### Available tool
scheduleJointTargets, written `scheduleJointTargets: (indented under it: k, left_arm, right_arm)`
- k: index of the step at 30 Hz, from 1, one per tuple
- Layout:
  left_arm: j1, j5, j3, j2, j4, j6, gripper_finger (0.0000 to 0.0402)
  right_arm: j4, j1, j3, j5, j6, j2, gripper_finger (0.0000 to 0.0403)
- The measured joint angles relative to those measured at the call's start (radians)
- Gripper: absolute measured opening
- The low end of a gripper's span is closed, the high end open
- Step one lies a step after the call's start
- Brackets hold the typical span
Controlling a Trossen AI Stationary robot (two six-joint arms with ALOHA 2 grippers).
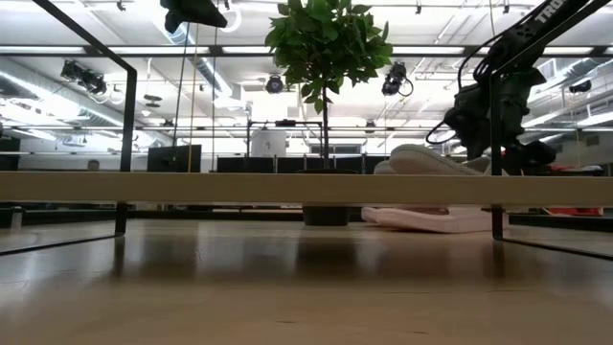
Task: Pick and place slides into the shelf
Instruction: Put the bottom gray slide on the shelf
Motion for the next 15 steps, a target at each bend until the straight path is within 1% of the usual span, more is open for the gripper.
scheduleJointTargets:
  k: [4, 11, 15]
  left_arm:
    - [0.000, 0.000, 0.000, 0.000, 0.000, 0.000, 0.0012]
    - [0.000, 0.000, 0.000, 0.000, 0.000, 0.000, 0.0025]
    - [0.000, 0.000, 0.000, 0.000, 0.000, 0.000, 0.0027]
  right_arm:
    - [0.004, 0.001, 0.000, -0.060, -0.029, 0.000, 0.0260]
    - [0.008, 0.000, 0.000, -0.076, -0.055, 0.000, 0.0262]
    - [0.012, 0.000, 0.000, -0.106, -0.069, 0.000, 0.0258]
